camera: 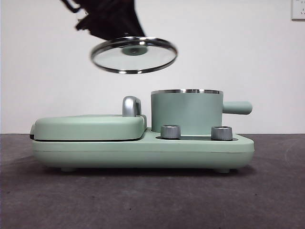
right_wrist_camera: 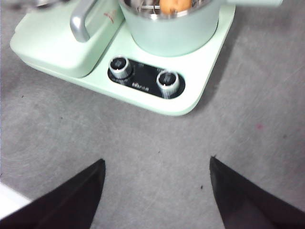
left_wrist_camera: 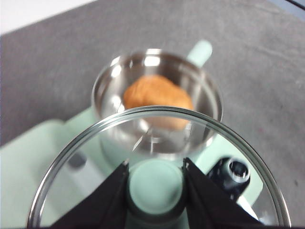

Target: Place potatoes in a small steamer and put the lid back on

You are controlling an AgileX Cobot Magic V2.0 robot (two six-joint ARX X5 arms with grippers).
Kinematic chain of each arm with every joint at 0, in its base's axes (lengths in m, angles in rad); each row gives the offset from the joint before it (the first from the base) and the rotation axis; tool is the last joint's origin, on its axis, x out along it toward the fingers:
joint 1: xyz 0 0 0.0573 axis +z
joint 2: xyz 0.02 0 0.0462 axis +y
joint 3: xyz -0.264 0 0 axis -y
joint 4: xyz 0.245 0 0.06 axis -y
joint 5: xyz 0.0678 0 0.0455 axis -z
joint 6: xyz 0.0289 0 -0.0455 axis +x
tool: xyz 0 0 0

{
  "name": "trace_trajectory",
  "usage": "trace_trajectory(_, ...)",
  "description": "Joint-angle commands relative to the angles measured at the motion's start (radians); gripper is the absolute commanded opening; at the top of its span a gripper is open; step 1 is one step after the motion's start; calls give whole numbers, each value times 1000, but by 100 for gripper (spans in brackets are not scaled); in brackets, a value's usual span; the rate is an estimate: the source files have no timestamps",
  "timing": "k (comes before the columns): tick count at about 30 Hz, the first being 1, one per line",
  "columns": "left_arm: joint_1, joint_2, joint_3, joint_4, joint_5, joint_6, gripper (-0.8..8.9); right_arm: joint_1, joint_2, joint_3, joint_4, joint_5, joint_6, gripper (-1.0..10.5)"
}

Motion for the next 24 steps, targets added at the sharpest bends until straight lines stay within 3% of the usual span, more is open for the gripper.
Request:
trace_trajectory(1, -23, 69, 108, 23, -6, -8, 15, 7, -60, -64, 40, 2, 67, 344)
trace_trajectory(7, -56, 225, 308, -30, -56, 2, 15, 7, -161, -164, 82, 2, 106, 343)
trace_trajectory(17, -93, 490, 622, -87, -135, 58, 15, 7, -169, -171, 113, 2, 111, 343)
trace_trajectory(24, -103, 558, 654, -79, -135, 78, 15, 7, -169, -171, 134, 2, 111, 343)
